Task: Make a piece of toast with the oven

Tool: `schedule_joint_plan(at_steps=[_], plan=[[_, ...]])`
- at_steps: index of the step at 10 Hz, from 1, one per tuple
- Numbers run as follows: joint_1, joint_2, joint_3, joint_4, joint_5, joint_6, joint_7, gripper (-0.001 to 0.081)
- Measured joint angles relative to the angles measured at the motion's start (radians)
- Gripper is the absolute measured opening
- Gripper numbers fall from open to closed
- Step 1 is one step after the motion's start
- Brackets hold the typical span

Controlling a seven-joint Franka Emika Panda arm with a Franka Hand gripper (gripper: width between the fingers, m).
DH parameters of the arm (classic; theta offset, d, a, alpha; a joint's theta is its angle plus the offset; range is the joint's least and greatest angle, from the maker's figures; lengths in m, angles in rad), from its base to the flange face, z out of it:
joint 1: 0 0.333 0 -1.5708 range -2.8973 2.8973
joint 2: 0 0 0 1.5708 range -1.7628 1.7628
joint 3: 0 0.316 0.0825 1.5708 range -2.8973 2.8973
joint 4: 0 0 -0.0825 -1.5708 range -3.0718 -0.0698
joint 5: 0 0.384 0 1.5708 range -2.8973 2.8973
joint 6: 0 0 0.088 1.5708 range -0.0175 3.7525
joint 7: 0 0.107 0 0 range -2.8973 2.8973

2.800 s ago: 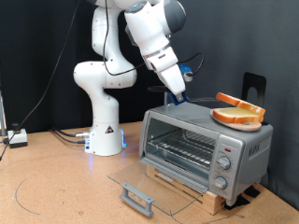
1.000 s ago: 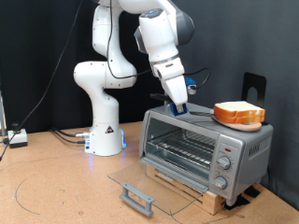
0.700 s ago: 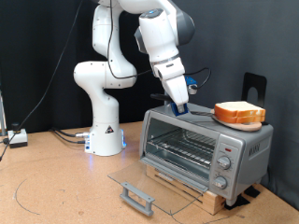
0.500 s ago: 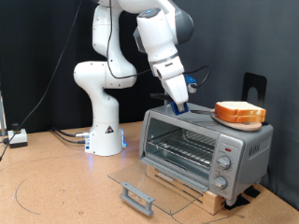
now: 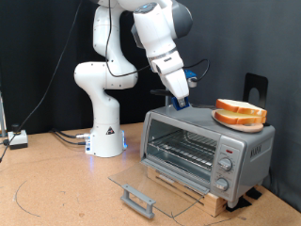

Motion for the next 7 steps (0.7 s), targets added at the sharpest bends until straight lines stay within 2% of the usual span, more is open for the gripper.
schedule_joint_plan(at_steps=[4,7], plan=[[0.000,0.001,0.010,0.000,0.000,0.008,0.021,0.0396],[0.002,0.019,0.048,0.000,0.008,0.034,0.057,0.0396]])
